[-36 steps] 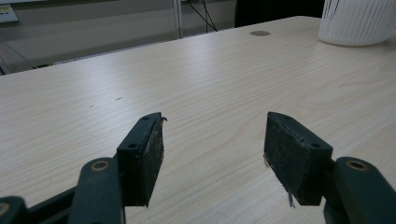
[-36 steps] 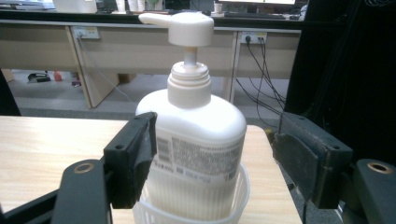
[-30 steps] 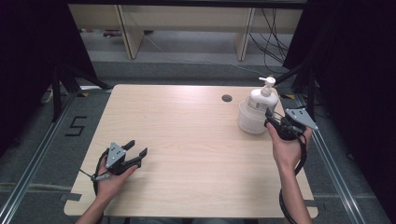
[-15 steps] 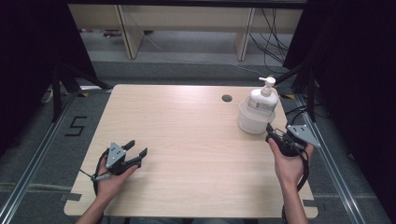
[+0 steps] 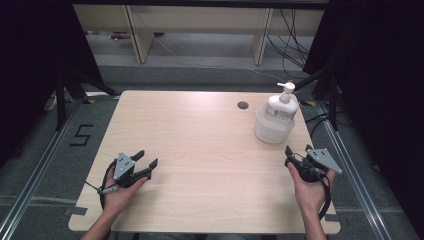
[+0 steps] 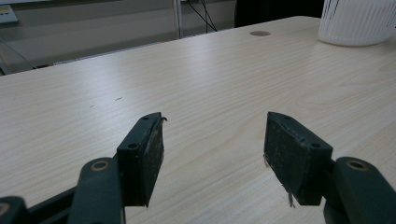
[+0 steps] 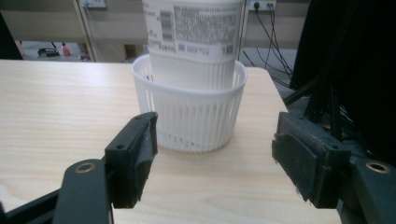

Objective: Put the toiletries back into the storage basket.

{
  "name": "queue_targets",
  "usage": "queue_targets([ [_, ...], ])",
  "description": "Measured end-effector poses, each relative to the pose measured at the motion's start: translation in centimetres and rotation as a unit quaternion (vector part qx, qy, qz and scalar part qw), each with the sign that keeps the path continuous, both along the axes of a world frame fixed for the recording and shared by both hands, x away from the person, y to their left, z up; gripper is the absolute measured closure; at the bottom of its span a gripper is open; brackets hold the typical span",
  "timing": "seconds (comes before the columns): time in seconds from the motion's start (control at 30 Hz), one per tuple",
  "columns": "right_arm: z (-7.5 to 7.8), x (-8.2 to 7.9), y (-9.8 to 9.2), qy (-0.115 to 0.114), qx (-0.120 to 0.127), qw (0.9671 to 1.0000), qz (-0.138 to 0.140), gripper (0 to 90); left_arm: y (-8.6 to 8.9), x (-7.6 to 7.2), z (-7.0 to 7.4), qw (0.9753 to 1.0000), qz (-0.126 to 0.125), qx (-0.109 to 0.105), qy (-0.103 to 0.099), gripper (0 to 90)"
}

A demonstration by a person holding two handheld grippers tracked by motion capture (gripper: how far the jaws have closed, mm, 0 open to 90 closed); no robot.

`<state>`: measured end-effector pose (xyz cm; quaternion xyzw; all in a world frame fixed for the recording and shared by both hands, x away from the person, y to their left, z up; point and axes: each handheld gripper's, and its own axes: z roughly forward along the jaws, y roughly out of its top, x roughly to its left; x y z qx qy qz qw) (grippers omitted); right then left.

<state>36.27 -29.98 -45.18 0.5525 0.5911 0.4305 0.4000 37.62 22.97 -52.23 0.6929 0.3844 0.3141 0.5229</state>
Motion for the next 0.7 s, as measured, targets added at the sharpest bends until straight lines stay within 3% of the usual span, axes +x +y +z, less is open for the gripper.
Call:
queue_targets([
  [0.07,-0.6,-0.4,0.2,0.009,0.011,0.9999,-0.005,31.1,0.0,0.0,0.0,1.0,0.0,0.0,0.0,37.3],
  [0.2,-1.8,-1.0,0.0,0.02,0.007,0.9998,0.0,31.3,0.0,0.0,0.0,1.0,0.0,-0.001,-0.001,37.3],
  [0.23,-2.0,-1.3,0.1,0.034,0.005,0.9994,-0.009,31.4,0.0,0.0,0.0,1.0,0.0,0.0,-0.001,37.3],
  [0.3,-2.7,-1.5,0.0,0.026,0.004,0.9997,-0.004,31.6,0.0,0.0,0.0,1.0,0.0,0.0,0.0,37.3],
  [0.33,-2.9,-1.7,0.0,0.033,0.005,0.9995,0.0,31.7,0.0,0.0,0.0,1.0,0.0,0.0,-0.001,37.3],
  [0.4,-3.4,-1.9,-0.1,0.026,-0.01,0.9996,-0.001,31.8,0.0,0.0,0.0,1.0,0.0,0.001,0.0,37.3],
  [0.43,-3.6,-2.1,0.1,0.034,0.011,0.9993,-0.009,31.8,0.0,0.0,0.0,1.0,0.0,0.001,0.0,37.3],
  [0.47,-3.9,-2.2,-0.1,0.032,-0.004,0.9995,-0.003,31.9,0.0,0.0,0.0,1.0,0.0,0.001,0.0,37.3],
  [0.53,-4.3,-2.3,-0.1,0.031,-0.001,0.9995,-0.004,32.0,0.0,0.0,0.0,1.0,0.0,0.001,0.0,37.3],
  [0.57,-4.3,-2.6,0.1,0.04,0.017,0.999,-0.009,32.0,0.0,0.0,0.0,1.0,0.001,0.001,0.0,37.3],
  [0.6,-4.6,-2.5,-0.3,0.032,0.0,0.9995,0.003,32.1,0.0,0.0,0.0,1.0,0.001,0.001,0.0,37.3],
  [0.7,-4.9,-2.9,-0.1,0.037,0.016,0.9991,-0.01,32.2,0.0,0.0,0.0,1.0,0.0,0.0,0.001,37.3],
])
